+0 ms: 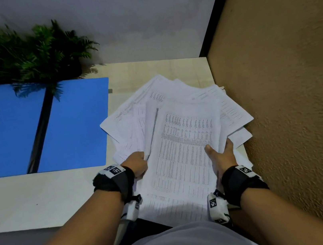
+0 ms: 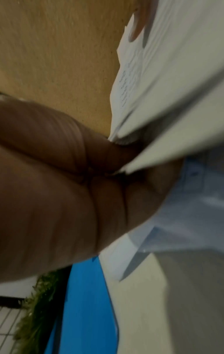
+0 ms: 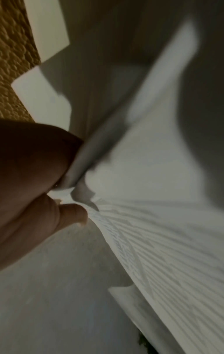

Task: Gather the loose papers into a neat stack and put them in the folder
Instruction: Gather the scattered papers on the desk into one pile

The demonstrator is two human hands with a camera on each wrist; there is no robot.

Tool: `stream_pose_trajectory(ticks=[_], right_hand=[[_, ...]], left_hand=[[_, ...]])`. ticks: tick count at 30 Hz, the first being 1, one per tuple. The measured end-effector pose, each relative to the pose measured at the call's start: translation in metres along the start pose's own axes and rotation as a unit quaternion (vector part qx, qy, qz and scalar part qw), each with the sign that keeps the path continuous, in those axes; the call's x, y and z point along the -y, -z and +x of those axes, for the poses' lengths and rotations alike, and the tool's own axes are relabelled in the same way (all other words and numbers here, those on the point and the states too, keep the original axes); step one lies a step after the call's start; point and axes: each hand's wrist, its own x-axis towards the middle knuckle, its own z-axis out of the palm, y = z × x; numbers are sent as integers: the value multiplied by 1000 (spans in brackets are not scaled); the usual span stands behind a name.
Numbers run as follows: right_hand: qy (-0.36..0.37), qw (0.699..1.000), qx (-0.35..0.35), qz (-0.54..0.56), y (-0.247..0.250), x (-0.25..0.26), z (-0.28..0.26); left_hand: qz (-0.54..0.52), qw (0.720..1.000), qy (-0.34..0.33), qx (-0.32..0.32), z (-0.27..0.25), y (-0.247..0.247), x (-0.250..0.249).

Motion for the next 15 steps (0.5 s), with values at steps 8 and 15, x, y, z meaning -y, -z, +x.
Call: stream_pose_trajectory(ticks=[8,15], right_hand=[[23,995,-57,-77,-4,2,1],[-23,996,-29,-77,-6,5,11]], left_hand=[[-128,974,-51,-179,-2,-12,-3],[-194,976,-8,-97,0,-32,-9]])
